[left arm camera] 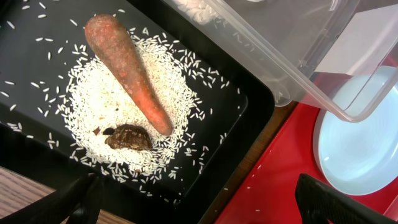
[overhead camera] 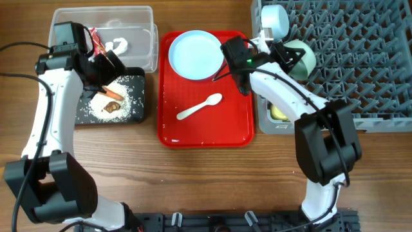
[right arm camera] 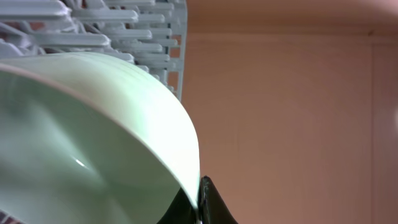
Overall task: Sort waste into correct bins and load items into the dishwasher rack
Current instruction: 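Grasp white plate edge with right gripper and lift it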
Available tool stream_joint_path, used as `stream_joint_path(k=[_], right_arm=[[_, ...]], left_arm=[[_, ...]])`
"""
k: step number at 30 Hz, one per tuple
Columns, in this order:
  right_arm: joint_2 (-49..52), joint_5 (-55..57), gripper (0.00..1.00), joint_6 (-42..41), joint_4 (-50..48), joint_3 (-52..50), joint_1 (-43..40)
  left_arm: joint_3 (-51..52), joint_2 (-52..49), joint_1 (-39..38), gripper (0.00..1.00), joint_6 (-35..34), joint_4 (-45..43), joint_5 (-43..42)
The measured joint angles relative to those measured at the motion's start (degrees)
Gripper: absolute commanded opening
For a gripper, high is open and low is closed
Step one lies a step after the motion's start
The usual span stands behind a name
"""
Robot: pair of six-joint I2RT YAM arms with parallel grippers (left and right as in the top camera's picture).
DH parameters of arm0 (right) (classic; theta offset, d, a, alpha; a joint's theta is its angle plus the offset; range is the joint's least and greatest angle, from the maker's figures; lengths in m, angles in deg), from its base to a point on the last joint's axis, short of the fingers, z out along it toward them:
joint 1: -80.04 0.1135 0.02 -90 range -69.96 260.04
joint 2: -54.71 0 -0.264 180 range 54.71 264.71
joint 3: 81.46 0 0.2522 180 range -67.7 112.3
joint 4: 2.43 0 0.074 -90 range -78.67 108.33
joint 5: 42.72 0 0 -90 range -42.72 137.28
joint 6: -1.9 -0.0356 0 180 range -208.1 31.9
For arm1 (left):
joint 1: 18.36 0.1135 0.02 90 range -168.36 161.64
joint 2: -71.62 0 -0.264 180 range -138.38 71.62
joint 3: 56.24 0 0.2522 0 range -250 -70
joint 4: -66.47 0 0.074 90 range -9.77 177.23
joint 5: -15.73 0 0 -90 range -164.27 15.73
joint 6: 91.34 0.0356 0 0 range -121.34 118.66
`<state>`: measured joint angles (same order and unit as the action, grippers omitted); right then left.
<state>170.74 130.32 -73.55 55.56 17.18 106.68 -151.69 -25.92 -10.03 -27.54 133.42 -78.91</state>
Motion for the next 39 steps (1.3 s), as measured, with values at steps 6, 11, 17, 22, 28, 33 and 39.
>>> stream_joint_path(k=[6,11,17,22,28,33,39], right_arm=[[0.0,-2.4,0.22,0.1,0.1,-0.4,4.0],[0.0,-13.1,1.0,3.1,0.2,-0.5,6.8],[0.0,-16.5,1.0,3.5,-7.1,0.0,6.6],[-2.6,-40.3,0.89,4.3,-9.5,10.5,6.6],[-5.2,-82.2,0.85,-3.0,-16.1,11.3,6.2],[5.7,-90.3,1.0,-35.5,-23.3,11.8,2.0],[8.6,-85.3,0.58,-52.5,-11.4,12.0,2.6]], left_arm=[[0.0,0.0,0.0,1.0,0.0,0.0,0.0],[0.0,0.0,0.0,1.0,0.0,0.0,0.0],[0.0,0.0,0.0,1.0,0.0,0.0,0.0],[0.0,0.0,0.0,1.0,0.0,0.0,0.0],[0.0,0.0,0.0,1.0,0.0,0.0,0.0],[0.0,0.0,0.0,1.0,0.0,0.0,0.0],[0.0,0.0,0.0,1.0,0.0,0.0,0.0]])
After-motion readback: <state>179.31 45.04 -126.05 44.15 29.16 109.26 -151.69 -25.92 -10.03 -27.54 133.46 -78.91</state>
